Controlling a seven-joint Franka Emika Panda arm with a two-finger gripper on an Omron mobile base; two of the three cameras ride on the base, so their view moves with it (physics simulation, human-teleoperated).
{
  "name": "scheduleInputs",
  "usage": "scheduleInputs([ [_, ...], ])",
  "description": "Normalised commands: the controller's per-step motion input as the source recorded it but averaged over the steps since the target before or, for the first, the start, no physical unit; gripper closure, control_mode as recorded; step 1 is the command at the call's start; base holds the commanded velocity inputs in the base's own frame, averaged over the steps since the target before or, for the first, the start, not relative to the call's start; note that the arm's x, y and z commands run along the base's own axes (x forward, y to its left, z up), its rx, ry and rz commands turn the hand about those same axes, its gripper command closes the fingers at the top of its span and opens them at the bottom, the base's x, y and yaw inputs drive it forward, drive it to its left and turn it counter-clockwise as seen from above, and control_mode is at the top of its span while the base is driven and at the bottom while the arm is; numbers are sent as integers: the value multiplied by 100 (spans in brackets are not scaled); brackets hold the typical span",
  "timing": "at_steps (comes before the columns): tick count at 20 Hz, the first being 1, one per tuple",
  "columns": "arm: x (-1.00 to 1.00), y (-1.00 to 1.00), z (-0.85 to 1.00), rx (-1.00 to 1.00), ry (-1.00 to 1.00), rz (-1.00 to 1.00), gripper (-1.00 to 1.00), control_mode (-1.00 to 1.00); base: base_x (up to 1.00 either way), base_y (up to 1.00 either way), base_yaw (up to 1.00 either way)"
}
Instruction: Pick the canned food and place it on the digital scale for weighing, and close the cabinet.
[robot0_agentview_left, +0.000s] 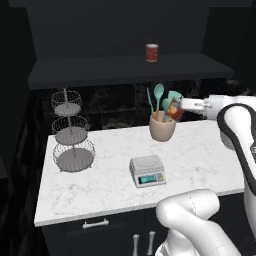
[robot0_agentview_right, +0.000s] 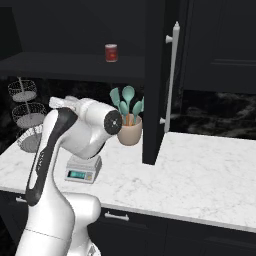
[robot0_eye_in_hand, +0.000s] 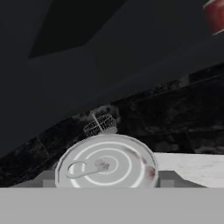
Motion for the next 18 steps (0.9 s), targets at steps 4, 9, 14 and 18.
scheduleInputs([
  [4,-33,43,-69,-14,-6,49,100,-100,0,0,0],
  [9,4,19,-74,-9,-24,24,100,-100,0,0,0],
  [14,19,15,-62,-8,-23,11,100,-100,0,0,0],
  [18,39,13,-26,-4,1,3,100,-100,0,0,0],
])
